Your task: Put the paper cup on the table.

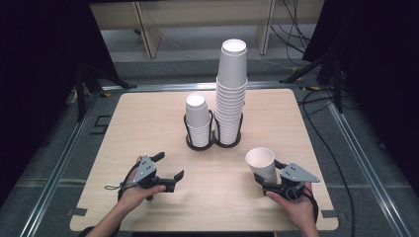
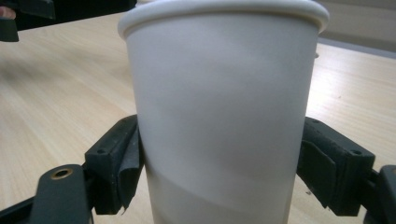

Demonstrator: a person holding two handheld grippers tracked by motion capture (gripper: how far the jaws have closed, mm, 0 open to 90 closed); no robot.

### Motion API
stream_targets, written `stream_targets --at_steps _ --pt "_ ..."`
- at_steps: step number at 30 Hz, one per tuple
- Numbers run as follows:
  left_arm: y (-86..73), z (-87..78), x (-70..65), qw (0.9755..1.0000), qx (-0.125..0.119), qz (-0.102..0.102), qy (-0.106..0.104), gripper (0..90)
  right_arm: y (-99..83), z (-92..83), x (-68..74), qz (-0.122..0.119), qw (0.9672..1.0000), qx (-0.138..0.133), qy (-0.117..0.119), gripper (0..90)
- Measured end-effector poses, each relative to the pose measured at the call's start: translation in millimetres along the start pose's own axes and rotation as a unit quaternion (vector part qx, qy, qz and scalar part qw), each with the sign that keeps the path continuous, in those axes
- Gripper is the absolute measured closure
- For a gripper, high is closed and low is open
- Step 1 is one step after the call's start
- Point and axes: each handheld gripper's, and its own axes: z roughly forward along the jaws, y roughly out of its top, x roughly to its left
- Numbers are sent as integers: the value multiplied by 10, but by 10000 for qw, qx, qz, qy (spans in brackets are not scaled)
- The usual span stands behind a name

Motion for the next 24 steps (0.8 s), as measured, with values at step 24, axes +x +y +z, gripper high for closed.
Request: stream_targets --at_steps 24 --pt "0 -22 -2 10000 98 14 4 0 -57 -84 17 132 9998 133 44 187"
